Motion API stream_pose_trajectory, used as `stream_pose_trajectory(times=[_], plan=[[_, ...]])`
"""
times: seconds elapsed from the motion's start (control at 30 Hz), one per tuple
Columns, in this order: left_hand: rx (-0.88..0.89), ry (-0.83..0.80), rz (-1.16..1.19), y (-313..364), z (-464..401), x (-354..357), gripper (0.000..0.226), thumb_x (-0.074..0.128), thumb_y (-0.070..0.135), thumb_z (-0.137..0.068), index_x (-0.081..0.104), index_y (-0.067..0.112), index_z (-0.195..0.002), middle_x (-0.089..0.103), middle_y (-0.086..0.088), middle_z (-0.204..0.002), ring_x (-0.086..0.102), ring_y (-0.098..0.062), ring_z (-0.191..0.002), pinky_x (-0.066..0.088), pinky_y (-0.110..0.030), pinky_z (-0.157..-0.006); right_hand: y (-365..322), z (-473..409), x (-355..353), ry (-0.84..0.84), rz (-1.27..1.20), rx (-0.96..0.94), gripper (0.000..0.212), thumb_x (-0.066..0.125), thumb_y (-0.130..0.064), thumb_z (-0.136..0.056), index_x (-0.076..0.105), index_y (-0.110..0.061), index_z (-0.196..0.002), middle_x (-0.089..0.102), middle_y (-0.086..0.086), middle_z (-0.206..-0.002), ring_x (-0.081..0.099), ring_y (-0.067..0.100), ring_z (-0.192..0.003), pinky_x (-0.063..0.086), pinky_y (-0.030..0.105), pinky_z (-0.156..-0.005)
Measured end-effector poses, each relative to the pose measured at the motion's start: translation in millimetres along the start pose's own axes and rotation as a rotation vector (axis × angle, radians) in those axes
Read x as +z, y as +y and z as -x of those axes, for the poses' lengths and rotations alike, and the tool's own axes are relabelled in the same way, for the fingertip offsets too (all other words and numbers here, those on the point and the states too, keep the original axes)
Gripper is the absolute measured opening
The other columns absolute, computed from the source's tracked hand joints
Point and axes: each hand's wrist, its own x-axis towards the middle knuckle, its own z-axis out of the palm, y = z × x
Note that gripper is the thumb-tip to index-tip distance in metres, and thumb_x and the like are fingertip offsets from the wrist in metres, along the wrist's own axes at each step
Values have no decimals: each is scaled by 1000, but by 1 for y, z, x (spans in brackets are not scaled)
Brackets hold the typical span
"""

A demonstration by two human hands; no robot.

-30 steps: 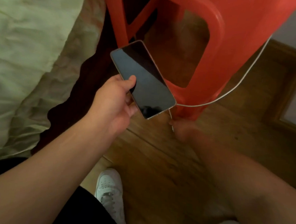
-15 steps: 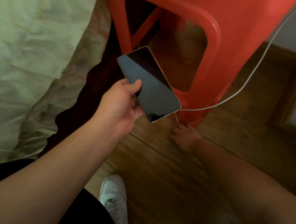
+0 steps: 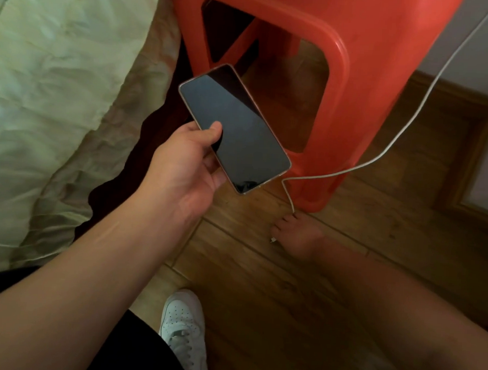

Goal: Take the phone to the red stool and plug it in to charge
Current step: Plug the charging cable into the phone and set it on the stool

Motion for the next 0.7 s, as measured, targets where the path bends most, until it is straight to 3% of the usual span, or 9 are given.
stream_pose_trajectory(times=[0.2, 0.33, 0.47, 0.6, 0.7], plan=[[61, -28, 26, 16, 15, 0, 17, 57, 9, -96, 66, 17, -107, 80, -7, -105, 76, -23, -95, 63, -41, -73, -21, 2, -42, 234, -159, 36, 29, 34, -19, -98, 56, -7, -114, 62, 17, -113, 58, 36, -100, 41, 41, -79], [113, -75, 31, 29, 30, -1, 18, 55, 10, -96, 65, 18, -109, 80, -5, -103, 76, -21, -94, 63, -39, -71, -28, 15, -92, 334, -617, 83, 19, 58, -4, -86, 57, -11, -104, 59, 11, -98, 58, 28, -84, 43, 34, -69], [153, -124, 50, 46, 39, 9, 18, 56, 10, -95, 65, 17, -109, 80, -4, -98, 76, -20, -91, 61, -36, -66, -40, 41, -154, 393, -1006, 232, 7, 58, -17, -94, 61, -11, -97, 60, 2, -83, 56, 14, -70, 41, 28, -61], [177, -159, 86, 63, 38, 24, 14, 57, 10, -95, 64, 18, -103, 80, -3, -95, 76, -21, -92, 62, -37, -68, -43, 77, -215, 478, -1364, 298, 2, 63, -9, -92, 65, -9, -92, 56, -6, -66, 51, 0, -54, 43, 19, -51], [191, -176, 112, 75, 34, 38, 14, 58, 9, -95, 64, 18, -103, 81, -2, -97, 77, -18, -91, 63, -39, -73, -39, 110, -248, 527, -1553, 340, 9, 61, -6, -91, 69, -12, -91, 62, 4, -69, 60, 7, -63, 52, 23, -64]])
